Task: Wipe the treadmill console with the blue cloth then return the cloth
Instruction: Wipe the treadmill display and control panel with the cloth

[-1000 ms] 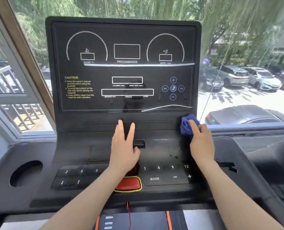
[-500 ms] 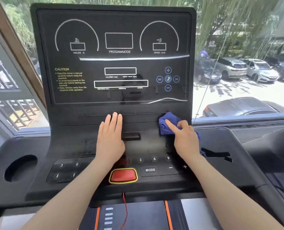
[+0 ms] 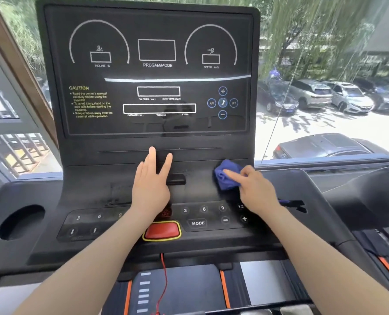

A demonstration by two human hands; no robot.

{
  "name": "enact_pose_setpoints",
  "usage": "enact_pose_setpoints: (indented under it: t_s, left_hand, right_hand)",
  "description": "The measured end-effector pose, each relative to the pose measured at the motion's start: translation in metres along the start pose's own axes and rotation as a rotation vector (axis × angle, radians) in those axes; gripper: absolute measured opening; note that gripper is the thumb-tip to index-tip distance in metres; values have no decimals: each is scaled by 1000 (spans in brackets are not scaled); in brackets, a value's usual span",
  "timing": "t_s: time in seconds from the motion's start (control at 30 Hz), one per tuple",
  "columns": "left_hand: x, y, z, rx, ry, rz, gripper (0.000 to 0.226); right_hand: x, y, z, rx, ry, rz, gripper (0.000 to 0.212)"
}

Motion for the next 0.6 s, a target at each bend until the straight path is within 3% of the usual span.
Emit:
enact_pose_setpoints:
  t_s: [0.07,0.13,0.37,0.6]
  left_hand:
    - [0,-1,-3,4,7,15,74]
    - [-1,0,-6,2,11,9,73]
    - [-1,-3,-12,0,35,-18,73]
    - [13,-7,-24,180,-41,-47,68]
  right_hand:
    - [-1,-1,3,16,105,2,54]
    - [5,6,-17,2,95,-58,52]
    - [40,26,-93,-93,-221,-275,47]
    - [-4,17,-52,-22,272,16,70]
Point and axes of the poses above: each hand's wrist, its own x-axis away from the middle knuckle, its own y-axis out of the palm, z = x × y, the point moved 3 cm from there along -x, towards the middle knuckle, and after that the axes turned 8 degrees about -x, right-handed, at the moved point
